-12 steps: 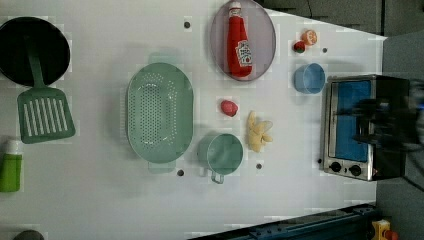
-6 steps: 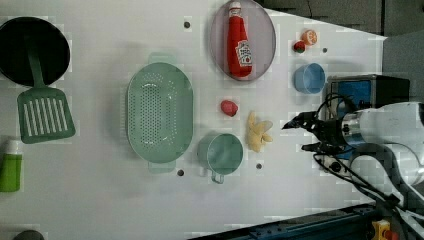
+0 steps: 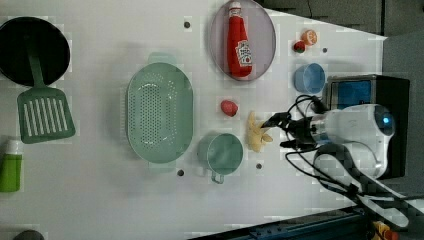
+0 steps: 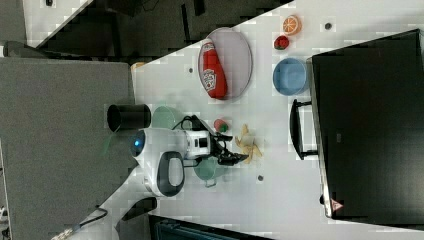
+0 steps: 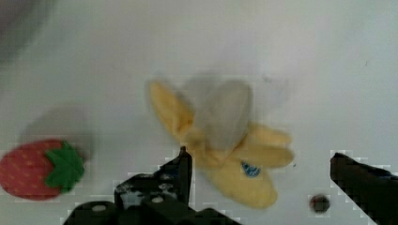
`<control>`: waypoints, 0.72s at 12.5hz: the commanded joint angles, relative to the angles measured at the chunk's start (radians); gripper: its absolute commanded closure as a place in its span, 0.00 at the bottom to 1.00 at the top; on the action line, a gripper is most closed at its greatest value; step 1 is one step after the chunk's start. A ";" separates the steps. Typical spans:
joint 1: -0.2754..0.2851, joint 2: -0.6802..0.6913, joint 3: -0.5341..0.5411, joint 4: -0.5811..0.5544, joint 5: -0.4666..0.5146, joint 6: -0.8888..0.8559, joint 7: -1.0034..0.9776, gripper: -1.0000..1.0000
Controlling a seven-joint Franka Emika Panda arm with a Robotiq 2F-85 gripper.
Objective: Pick banana from table and place on oven.
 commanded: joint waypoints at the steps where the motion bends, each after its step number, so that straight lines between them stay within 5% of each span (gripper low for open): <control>1: -0.004 0.055 0.012 0.002 0.007 0.103 -0.017 0.00; 4: -0.004 0.087 0.013 -0.005 0.007 0.139 -0.017 0.00; 9: -0.005 0.088 0.013 -0.008 0.009 0.164 -0.014 0.64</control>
